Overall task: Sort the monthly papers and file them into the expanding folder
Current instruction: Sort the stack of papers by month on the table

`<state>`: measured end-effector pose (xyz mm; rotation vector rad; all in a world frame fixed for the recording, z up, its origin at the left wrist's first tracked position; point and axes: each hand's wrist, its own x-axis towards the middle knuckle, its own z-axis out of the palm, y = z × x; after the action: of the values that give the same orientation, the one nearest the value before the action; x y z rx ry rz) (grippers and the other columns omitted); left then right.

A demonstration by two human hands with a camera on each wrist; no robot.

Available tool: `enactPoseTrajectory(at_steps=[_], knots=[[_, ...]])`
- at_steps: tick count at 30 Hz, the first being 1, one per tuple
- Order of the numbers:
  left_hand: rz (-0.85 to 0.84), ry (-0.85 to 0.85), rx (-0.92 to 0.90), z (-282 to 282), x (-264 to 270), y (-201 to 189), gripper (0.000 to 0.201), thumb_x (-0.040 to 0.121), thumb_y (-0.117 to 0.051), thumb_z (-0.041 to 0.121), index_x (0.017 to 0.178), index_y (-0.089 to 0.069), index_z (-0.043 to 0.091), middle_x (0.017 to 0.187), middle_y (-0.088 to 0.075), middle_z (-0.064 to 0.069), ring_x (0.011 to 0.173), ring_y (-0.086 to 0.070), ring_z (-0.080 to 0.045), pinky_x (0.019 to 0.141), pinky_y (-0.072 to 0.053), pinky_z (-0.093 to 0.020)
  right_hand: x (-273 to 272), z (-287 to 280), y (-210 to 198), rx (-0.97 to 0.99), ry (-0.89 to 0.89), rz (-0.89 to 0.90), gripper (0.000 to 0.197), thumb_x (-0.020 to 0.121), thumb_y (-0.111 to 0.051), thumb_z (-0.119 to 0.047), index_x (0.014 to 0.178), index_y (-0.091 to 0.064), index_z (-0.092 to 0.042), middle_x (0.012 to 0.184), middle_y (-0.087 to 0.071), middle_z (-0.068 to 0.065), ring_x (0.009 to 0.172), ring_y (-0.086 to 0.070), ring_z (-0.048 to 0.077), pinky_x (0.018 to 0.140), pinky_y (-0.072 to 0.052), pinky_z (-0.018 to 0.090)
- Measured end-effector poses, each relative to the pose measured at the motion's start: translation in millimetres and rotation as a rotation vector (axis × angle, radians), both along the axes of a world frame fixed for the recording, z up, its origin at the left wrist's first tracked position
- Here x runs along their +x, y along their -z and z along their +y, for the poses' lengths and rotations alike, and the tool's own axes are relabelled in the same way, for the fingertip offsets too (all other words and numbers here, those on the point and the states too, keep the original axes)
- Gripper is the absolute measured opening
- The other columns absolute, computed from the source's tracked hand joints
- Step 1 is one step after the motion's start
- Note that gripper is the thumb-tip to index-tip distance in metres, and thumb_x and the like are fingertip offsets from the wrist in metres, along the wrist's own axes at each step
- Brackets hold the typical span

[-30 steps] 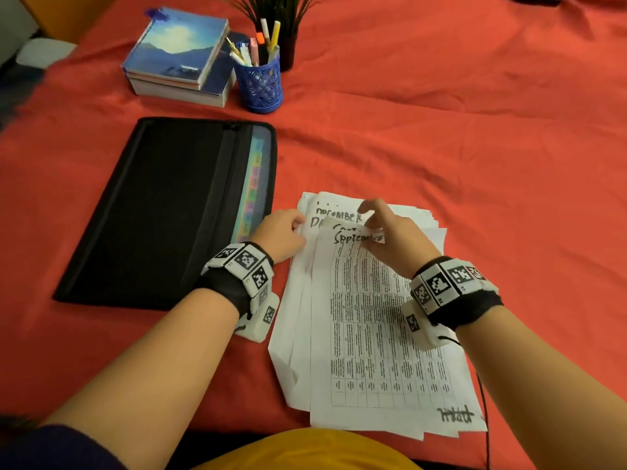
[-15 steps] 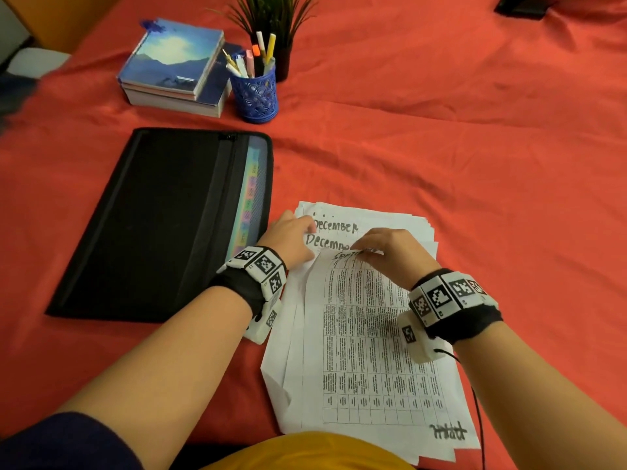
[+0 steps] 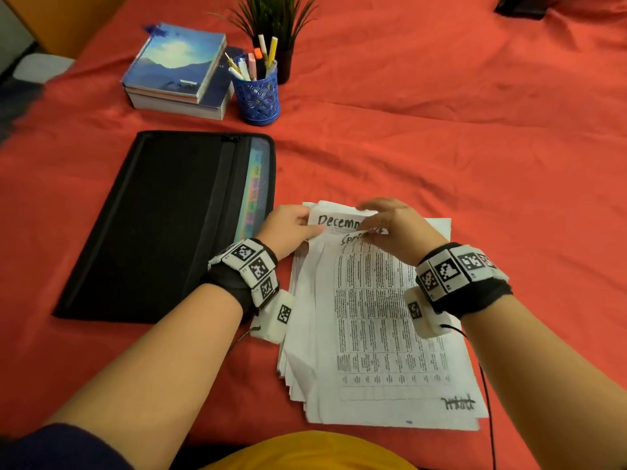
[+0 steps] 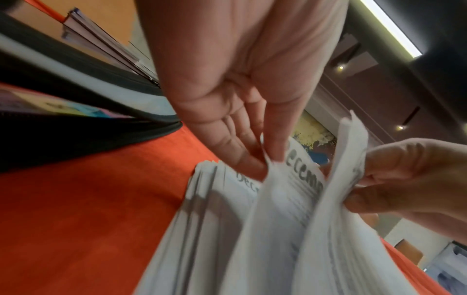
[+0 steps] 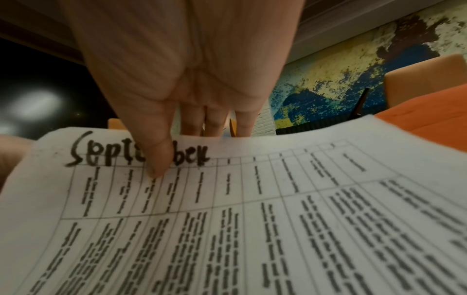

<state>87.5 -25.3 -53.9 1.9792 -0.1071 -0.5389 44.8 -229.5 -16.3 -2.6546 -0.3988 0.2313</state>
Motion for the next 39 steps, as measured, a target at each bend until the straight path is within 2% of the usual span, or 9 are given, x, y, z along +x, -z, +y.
enactPoseTrajectory(at_steps=[4,8,12,15,23,26,29,35,39], knots=[[0.117,0.094,0.021,7,-1,-4,0.02,0.083,-0.058,-0.002,0.1,-0.069,0.0,0.1,-0.069,-0.02,0.086,-0.063,-0.026,0.085,-0.054,-0.042,-12,8,-1,0.001,0.05,0.063,0.025,0.085,-0.061,-0.008,0.108,-0.065,-0.013,0.103,-0.068,0.004,0.093,-0.062,0.023,0.08,-0.042,0.024],[-0.156,0.037,0.267,8,7,-6,0.03,0.086,-0.052,0.002,0.11,-0.066,0.014,0.113,-0.065,-0.002,0.1,-0.057,-0.012,0.086,-0.042,-0.022,-25,12,3,0.044,0.097,0.144,0.041,0.085,-0.06,-0.007,0.123,-0.048,-0.016,0.103,-0.065,0.004,0.094,-0.061,0.021,0.084,-0.047,0.034],[-0.157,0.242,0.447,-9,11,0,0.048,0.085,-0.056,0.01,0.131,-0.049,0.02,0.125,-0.047,-0.008,0.109,-0.051,-0.024,0.091,-0.039,-0.027,-27,10,13,0.015,-0.001,0.063,0.021,0.082,-0.062,-0.003,0.101,-0.068,-0.008,0.095,-0.068,0.008,0.087,-0.063,0.026,0.08,-0.049,0.035],[-0.188,0.275,0.54,-16,14,6,0.038,0.083,-0.059,0.012,0.12,-0.054,0.018,0.121,-0.045,-0.008,0.108,-0.048,-0.026,0.09,-0.04,-0.031,-26,10,17,0.027,0.001,0.05,0.017,0.08,-0.064,-0.003,0.095,-0.071,-0.007,0.092,-0.068,0.009,0.085,-0.063,0.027,0.077,-0.046,0.03],[-0.261,0.183,0.165,-14,8,-17,0.009,0.081,-0.066,0.009,0.081,-0.059,0.015,0.073,-0.056,0.003,0.07,-0.052,-0.013,0.07,-0.046,-0.029,-26,-4,19,0.031,0.058,-0.155,0.012,0.068,-0.076,-0.002,0.079,-0.072,-0.007,0.125,-0.056,0.018,0.114,-0.05,0.038,0.097,-0.036,0.045],[-0.195,0.16,0.044,-12,1,-21,0.015,0.076,-0.074,0.009,0.079,-0.061,0.014,0.067,-0.057,0.003,0.062,-0.05,-0.01,0.062,-0.045,-0.017,-23,-1,17,0.055,0.015,-0.155,0.013,0.069,-0.074,0.001,0.081,-0.072,-0.005,0.101,-0.067,0.014,0.092,-0.063,0.033,0.084,-0.049,0.042],[-0.111,0.141,-0.008,-6,4,-16,0.022,0.071,-0.08,0.019,0.085,-0.064,0.014,0.079,-0.062,-0.003,0.069,-0.054,-0.009,0.069,-0.048,-0.017,-25,1,17,0.066,0.004,-0.126,0.014,0.072,-0.07,0.003,0.084,-0.071,-0.004,0.083,-0.067,0.011,0.076,-0.064,0.03,0.071,-0.051,0.035],[-0.177,0.141,0.326,-4,17,5,0.034,0.087,-0.062,0.025,0.119,-0.057,0.015,0.119,-0.054,-0.006,0.103,-0.054,-0.018,0.092,-0.042,-0.029,-36,7,13,0.072,0.135,0.115,0.044,0.084,-0.059,-0.005,0.123,-0.042,-0.016,0.096,-0.06,0.0,0.082,-0.055,0.017,0.076,-0.044,0.028],[-0.174,0.219,0.434,-10,20,13,0.045,0.079,-0.068,0.02,0.122,-0.053,0.018,0.124,-0.046,-0.008,0.111,-0.05,-0.023,0.092,-0.036,-0.025,-33,8,13,-0.003,0.078,0.098,0.031,0.085,-0.057,-0.004,0.116,-0.056,-0.011,0.103,-0.065,0.007,0.095,-0.06,0.024,0.084,-0.047,0.035]])
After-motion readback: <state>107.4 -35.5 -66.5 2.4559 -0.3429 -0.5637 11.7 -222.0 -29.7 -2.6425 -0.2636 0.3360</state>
